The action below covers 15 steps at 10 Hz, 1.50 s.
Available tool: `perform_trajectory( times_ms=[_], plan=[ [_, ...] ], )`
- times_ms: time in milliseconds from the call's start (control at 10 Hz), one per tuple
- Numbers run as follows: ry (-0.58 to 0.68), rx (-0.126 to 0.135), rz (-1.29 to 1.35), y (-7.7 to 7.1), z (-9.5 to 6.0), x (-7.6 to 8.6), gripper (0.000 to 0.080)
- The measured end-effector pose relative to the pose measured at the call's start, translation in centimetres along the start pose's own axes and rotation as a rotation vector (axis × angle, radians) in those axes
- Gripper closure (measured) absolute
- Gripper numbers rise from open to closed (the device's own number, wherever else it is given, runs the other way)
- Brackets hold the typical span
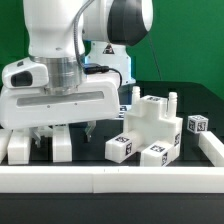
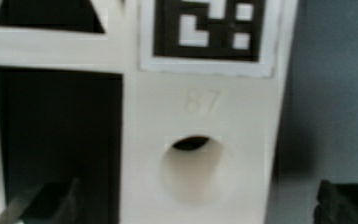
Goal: Assemble chair
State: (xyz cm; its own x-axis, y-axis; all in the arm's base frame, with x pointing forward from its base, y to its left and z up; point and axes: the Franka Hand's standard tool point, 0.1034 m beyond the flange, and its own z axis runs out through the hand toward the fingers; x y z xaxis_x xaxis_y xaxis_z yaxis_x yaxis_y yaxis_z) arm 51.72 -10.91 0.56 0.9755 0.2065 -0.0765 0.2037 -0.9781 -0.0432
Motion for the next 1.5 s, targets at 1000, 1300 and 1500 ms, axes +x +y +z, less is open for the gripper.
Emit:
perform_trajectory(
  times_ms=[1000,1300,1500],
  plan=[
    [0.003,0.004,0.028,-0.3,-0.5,0.2,0.0512],
    [0.010,0.020,0.060,-0.9,-2.2,0.7,0.0512],
    [0.022,0.032,0.081,-1.4,-4.0,0.6,0.0512]
  ],
)
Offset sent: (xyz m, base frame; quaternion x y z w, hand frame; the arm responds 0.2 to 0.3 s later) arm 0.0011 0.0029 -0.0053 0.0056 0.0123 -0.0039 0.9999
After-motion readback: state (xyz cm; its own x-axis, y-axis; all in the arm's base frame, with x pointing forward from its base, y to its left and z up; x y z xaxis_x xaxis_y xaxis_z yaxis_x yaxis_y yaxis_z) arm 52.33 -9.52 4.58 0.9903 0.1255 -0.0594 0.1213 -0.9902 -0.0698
